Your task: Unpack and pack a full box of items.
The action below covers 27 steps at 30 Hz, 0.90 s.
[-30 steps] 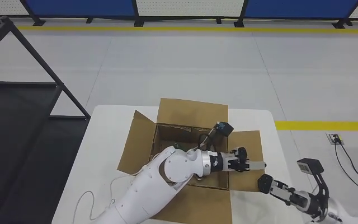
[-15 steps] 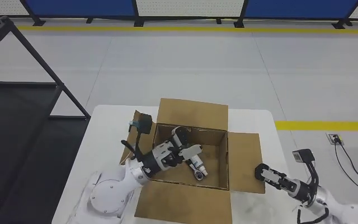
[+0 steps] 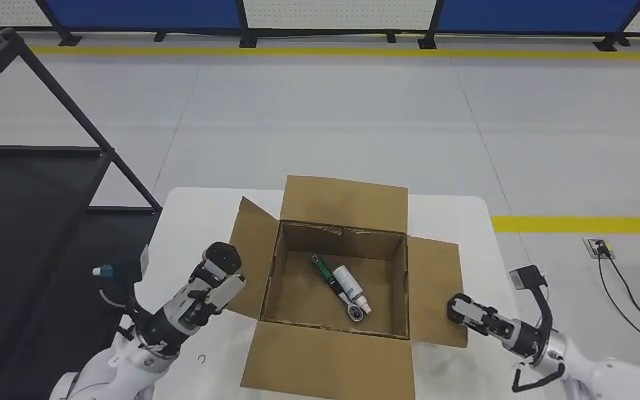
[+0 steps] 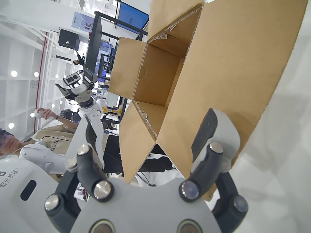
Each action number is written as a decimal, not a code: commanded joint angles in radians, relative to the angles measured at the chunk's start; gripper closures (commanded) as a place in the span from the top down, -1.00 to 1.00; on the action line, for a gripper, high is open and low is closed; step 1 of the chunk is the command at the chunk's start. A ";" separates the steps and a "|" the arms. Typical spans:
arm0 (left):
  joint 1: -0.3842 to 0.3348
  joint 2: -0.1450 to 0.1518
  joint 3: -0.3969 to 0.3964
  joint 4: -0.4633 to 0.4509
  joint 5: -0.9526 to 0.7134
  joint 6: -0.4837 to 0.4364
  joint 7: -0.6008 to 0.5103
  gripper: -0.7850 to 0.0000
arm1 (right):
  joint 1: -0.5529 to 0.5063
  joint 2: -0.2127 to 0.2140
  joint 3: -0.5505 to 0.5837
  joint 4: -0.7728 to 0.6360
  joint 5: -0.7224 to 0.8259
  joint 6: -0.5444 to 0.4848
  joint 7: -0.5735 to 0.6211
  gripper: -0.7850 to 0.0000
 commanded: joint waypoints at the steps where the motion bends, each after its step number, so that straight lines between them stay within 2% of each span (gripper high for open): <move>1: 0.009 0.003 -0.008 0.011 -0.027 -0.034 -0.012 1.00 | 0.000 0.000 -0.006 -0.001 -0.004 0.009 -0.011 1.00; 10: 0.009 0.003 -0.008 0.011 -0.027 -0.034 -0.012 1.00 | -0.002 -0.001 -0.038 -0.020 -0.031 0.035 -0.102 1.00; 16: 0.011 0.003 -0.007 0.012 -0.029 -0.027 -0.004 1.00 | 0.002 -0.004 -0.068 -0.149 -0.077 0.041 -0.177 1.00; 21: 0.029 0.005 -0.049 0.021 -0.020 0.013 0.070 1.00 | 0.077 -0.007 -0.177 -0.237 -0.223 0.107 -0.177 1.00; 27: 0.095 0.010 -0.147 0.035 -0.086 0.015 0.132 1.00 | 0.260 -0.021 -0.398 -0.225 -0.507 0.217 -0.150 1.00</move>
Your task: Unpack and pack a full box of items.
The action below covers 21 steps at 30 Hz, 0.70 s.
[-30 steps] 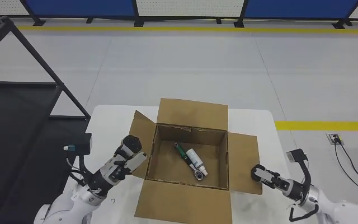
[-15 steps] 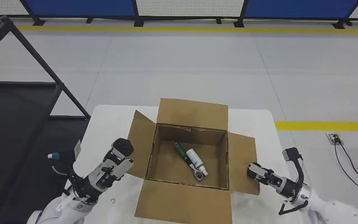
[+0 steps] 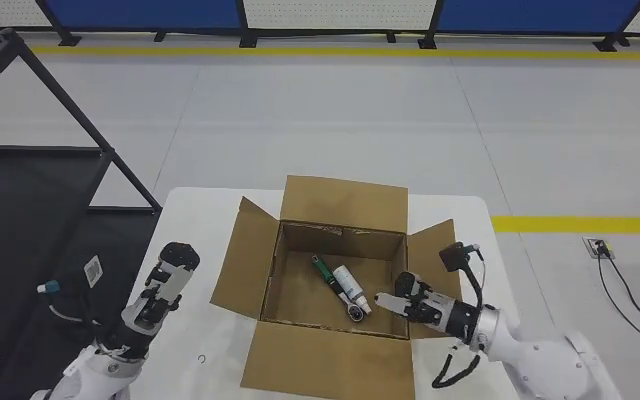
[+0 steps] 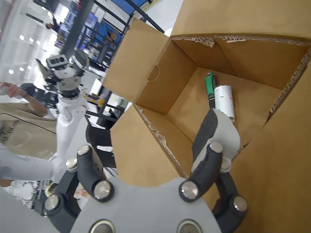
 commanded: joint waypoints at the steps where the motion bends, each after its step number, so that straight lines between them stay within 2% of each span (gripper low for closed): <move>1: 0.026 0.001 -0.030 0.003 -0.026 -0.004 0.011 1.00 | 0.079 -0.008 -0.094 0.025 -0.104 0.030 0.025 1.00; 4: 0.066 0.003 -0.057 0.003 -0.057 -0.022 0.016 1.00 | 0.183 -0.026 -0.212 0.085 -0.183 0.072 0.034 1.00; 8: 0.086 0.003 -0.068 -0.001 -0.062 -0.033 0.018 1.00 | 0.297 -0.056 -0.317 0.179 -0.170 0.121 0.007 1.00; 21: 0.086 0.003 -0.068 -0.001 -0.062 -0.033 0.018 1.00 | 0.297 -0.056 -0.317 0.179 -0.170 0.121 0.007 1.00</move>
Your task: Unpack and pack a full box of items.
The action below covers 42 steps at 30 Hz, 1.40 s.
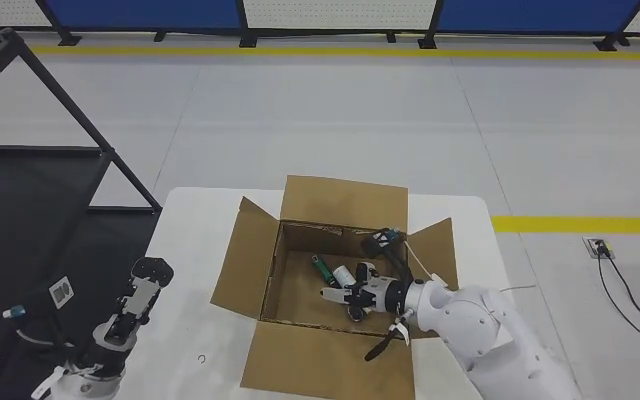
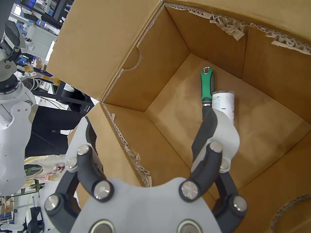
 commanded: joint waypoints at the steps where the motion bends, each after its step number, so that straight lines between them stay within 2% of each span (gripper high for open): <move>1: 0.000 0.000 0.000 0.000 0.000 0.000 0.000 1.00 | -0.002 0.000 -0.001 -0.002 0.000 -0.002 -0.004 1.00; 3: 0.000 0.000 0.000 0.000 0.000 0.000 0.000 1.00 | -0.008 -0.001 -0.009 -0.009 -0.016 -0.009 -0.012 1.00; 8: -0.018 0.003 0.000 0.000 -0.007 0.043 0.008 1.00 | 0.044 -0.012 -0.070 -0.009 -0.132 0.049 0.025 1.00; 14: -0.032 0.007 -0.018 0.015 -0.035 0.059 0.022 1.00 | 0.162 -0.042 -0.159 0.068 -0.214 0.128 0.070 1.00; 17: -0.032 0.008 -0.026 0.020 -0.049 0.066 0.027 1.00 | 0.233 -0.064 -0.206 0.130 -0.275 0.222 0.081 1.00; 27: -0.033 0.013 -0.033 0.033 -0.055 0.066 0.035 1.00 | 0.323 -0.105 -0.265 0.258 -0.236 0.204 0.133 1.00; 36: -0.042 0.017 -0.026 0.037 -0.052 0.064 0.030 1.00 | 0.390 -0.157 -0.354 0.468 -0.203 0.180 0.185 0.99; 37: -0.042 0.018 -0.024 0.036 -0.061 0.065 0.025 1.00 | 0.398 -0.162 -0.361 0.486 -0.206 0.179 0.191 0.96; 41: -0.049 0.021 -0.032 0.032 -0.080 0.071 0.012 1.00 | 0.424 -0.180 -0.389 0.538 -0.231 0.193 0.210 0.58; 42: -0.050 0.022 -0.034 0.030 -0.085 0.072 0.008 1.00 | 0.429 -0.184 -0.395 0.547 -0.239 0.196 0.217 0.32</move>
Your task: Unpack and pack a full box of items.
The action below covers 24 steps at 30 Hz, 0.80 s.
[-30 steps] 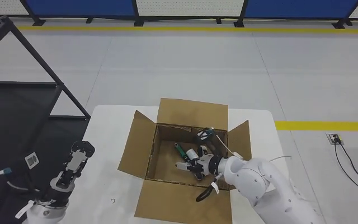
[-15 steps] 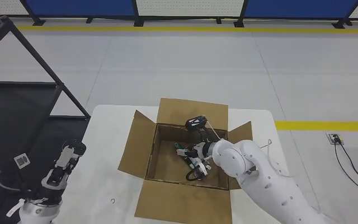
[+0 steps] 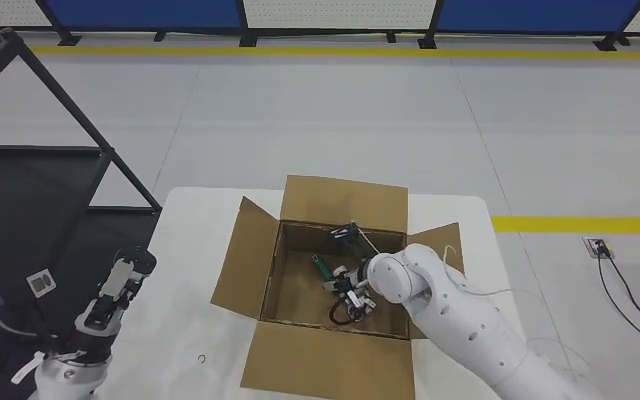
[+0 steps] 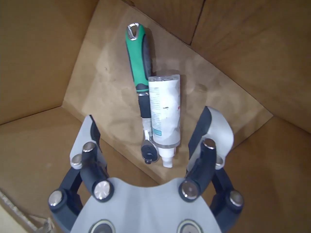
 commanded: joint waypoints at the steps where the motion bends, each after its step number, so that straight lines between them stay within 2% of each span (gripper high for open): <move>1: -0.003 0.002 -0.003 -0.002 -0.007 0.004 -0.007 1.00 | 0.009 -0.007 -0.012 0.017 -0.014 0.005 0.013 0.20; 4: -0.003 0.003 -0.004 -0.005 -0.011 0.004 -0.012 1.00 | 0.020 -0.018 -0.027 0.044 -0.026 0.003 0.039 0.28; 6: 0.000 0.004 -0.004 -0.006 -0.013 0.003 -0.012 1.00 | 0.026 -0.025 -0.035 0.062 -0.032 0.002 0.046 -0.04; 10: 0.008 0.005 -0.005 -0.010 -0.015 -0.002 -0.011 1.00 | 0.034 -0.039 -0.043 0.097 -0.038 0.001 0.045 -0.14; 24: 0.024 0.010 -0.007 -0.020 -0.014 -0.004 0.000 1.00 | 0.046 -0.076 -0.055 0.175 -0.066 -0.009 0.033 -0.11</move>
